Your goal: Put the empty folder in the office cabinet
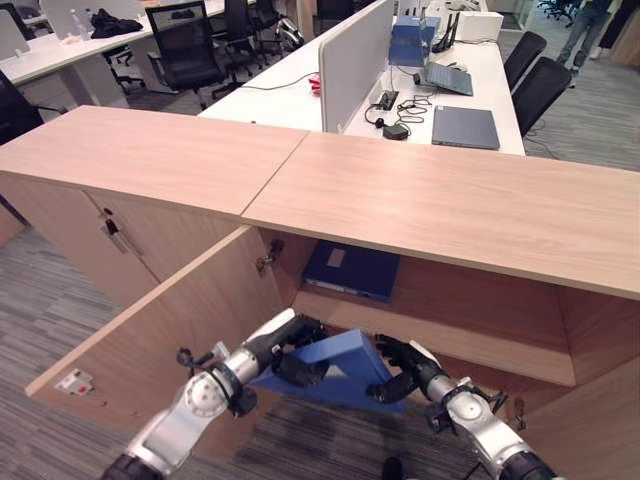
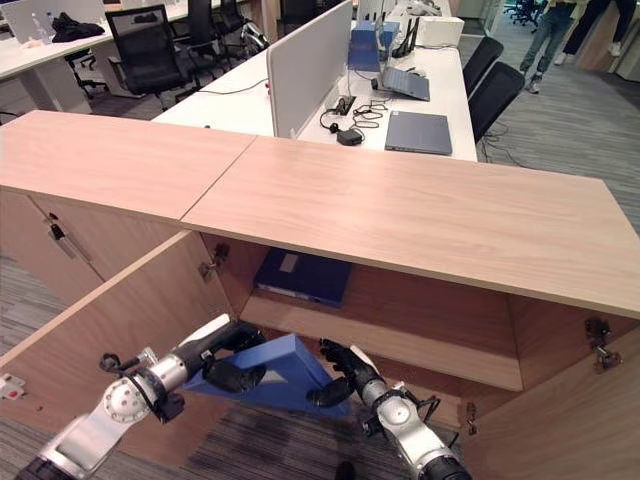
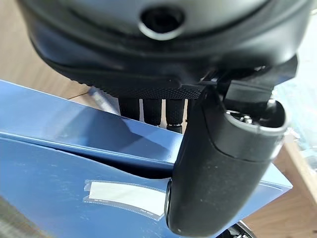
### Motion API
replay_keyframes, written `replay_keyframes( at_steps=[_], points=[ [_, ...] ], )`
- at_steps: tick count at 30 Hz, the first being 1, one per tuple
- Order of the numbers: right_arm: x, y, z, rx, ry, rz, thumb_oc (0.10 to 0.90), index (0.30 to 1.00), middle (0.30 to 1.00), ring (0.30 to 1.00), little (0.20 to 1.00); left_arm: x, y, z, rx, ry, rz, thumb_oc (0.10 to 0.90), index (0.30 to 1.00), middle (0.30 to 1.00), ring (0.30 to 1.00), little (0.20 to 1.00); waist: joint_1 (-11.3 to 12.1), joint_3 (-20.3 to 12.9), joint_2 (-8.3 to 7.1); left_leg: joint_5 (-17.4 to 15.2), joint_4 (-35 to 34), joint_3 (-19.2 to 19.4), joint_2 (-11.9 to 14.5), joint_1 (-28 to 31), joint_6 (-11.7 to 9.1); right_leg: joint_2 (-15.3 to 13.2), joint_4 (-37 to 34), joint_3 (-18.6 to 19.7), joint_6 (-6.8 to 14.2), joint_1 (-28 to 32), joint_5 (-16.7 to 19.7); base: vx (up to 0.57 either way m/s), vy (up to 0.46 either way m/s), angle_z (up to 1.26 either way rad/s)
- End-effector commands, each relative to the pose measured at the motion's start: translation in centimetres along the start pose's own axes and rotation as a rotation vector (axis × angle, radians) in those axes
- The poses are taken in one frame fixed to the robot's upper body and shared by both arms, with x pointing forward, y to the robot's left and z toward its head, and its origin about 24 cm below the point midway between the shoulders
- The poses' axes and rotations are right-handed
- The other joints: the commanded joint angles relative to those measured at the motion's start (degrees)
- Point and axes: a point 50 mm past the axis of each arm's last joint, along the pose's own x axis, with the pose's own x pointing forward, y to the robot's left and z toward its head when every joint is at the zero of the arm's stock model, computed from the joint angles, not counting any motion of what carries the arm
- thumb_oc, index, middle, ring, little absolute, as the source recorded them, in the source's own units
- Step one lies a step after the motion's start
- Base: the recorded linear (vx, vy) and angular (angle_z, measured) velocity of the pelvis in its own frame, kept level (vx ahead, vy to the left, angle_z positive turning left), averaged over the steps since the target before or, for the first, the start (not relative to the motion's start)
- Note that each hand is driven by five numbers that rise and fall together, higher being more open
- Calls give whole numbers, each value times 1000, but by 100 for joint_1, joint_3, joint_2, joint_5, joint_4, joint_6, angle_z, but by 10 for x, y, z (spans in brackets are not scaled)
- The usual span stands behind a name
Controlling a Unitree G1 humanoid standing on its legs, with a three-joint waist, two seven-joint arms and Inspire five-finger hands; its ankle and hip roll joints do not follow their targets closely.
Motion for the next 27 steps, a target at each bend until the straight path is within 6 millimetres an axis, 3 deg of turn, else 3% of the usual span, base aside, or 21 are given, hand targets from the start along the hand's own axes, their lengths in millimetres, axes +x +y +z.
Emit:
replay_keyframes(
  at_steps=[1,3,6,8,9,10,16,27],
  points=[
    [13,-9,90,-9,-374,46,800,900,900,900,900,15,14,70,38,-366,-40,400,300,300,300,300,-82,-100,-164,-442,-36,-173,-19,-39,-75,-191,50,-71,383,475,-640,0,0,0],
    [14,-10,92,-8,-380,53,800,900,900,900,900,16,13,73,34,-379,-51,400,300,300,300,300,-80,-101,-168,-439,-36,-176,-19,-39,-76,-189,50,-71,381,478,-640,0,0,0],
    [17,6,96,18,-387,177,800,900,900,900,900,23,8,99,-4,-503,-94,400,300,300,300,300,-91,-103,-207,-428,-36,-179,-12,-32,-92,-181,50,-79,369,493,-651,0,0,0],
    [17,9,97,13,-388,209,800,900,900,900,900,24,8,105,-15,-531,-105,400,300,300,300,300,-94,-98,-215,-425,-36,-183,-13,-37,-97,-180,50,-82,368,490,-653,0,0,0],
    [16,14,95,-4,-378,253,502,453,453,453,453,24,7,111,-38,-565,-122,400,300,300,300,300,-94,-106,-230,-425,-36,-183,-13,-37,-102,-181,50,-91,369,492,-656,0,0,0],
    [15,17,93,-11,-368,290,400,300,300,300,300,24,7,118,-73,-605,-138,400,300,300,300,300,-104,-111,-235,-424,-36,-187,-12,-38,-108,-182,50,-99,369,493,-656,0,0,0],
    [19,36,72,38,-279,378,400,300,300,300,300,13,6,142,-310,-771,-226,400,300,300,300,300,-111,-115,-256,-426,-36,-200,-5,-24,-115,-172,50,-99,367,501,-668,0,0,0],
    [18,58,72,89,-283,481,400,300,300,300,300,10,1,157,-419,-863,-305,400,300,300,300,300,-130,-71,-287,-430,-36,-190,5,-51,-132,-181,50,-98,381,480,-678,0,0,0]
  ],
)
